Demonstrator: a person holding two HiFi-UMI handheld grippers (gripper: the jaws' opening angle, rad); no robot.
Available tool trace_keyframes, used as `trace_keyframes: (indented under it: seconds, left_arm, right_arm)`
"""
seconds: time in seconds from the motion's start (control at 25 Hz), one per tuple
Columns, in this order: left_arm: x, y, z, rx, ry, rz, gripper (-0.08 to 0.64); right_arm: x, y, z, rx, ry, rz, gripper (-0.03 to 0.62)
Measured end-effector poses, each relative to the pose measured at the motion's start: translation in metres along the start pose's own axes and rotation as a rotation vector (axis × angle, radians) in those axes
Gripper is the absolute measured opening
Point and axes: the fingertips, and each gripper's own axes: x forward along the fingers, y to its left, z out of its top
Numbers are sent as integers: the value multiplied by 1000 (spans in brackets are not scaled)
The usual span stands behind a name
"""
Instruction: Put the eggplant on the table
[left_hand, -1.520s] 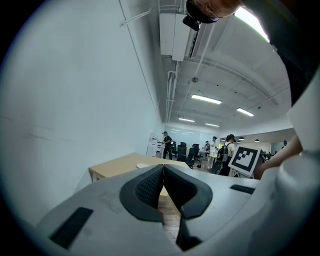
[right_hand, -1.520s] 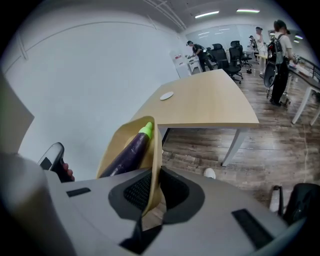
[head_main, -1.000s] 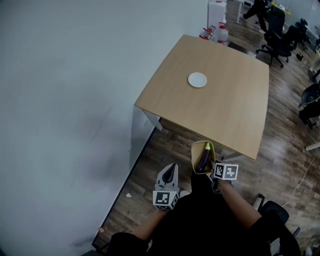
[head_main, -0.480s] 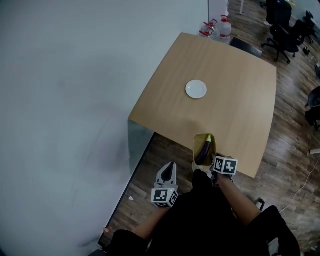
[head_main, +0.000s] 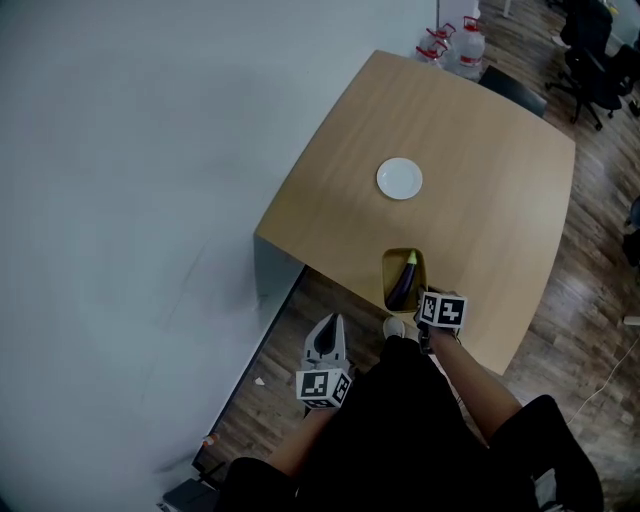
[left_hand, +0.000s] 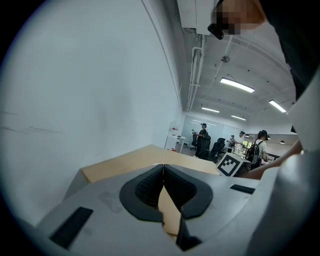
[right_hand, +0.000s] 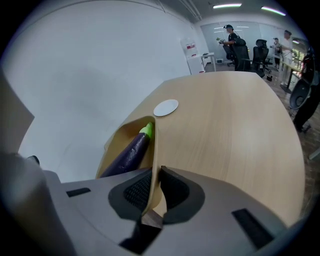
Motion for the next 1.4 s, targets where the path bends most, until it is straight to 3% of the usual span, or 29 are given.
trace_keyframes:
  seconds: [0.4,0.92,1.24,1.4]
  left_arm:
    - [25,11,11,-5,-10,40,14]
    - [92,31,13,-34,15,-7,15]
    - [142,47,16,-44,47,-33,15]
    - [162,46,16,-52,66,-47,15]
  right_arm:
    - [50,7,27,-142,105,40,84]
    - [112,13,88,-309,174,27,84]
    - [151,25,111,-435,231,53,84]
    - [165,30,120,-529,273,109,84]
